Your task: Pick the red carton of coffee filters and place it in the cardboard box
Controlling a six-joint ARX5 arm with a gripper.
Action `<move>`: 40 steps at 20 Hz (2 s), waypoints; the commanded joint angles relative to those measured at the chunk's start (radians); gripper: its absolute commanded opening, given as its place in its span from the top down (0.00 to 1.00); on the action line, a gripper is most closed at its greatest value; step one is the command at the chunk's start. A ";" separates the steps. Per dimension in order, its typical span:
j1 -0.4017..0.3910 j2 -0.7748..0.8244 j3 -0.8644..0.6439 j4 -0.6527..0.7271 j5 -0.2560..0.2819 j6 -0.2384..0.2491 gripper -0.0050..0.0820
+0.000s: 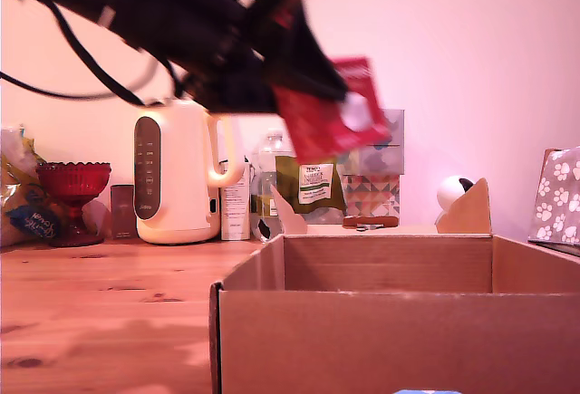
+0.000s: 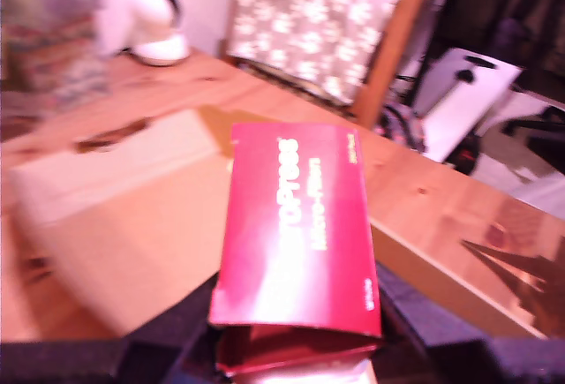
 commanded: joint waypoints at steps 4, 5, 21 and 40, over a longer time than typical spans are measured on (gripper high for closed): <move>-0.028 0.055 -0.001 0.023 0.001 -0.002 0.66; -0.031 0.066 0.001 0.018 0.002 -0.002 0.66; -0.037 0.281 0.349 -0.509 0.065 0.097 0.25; 0.181 -0.034 0.189 -0.413 0.090 0.170 0.97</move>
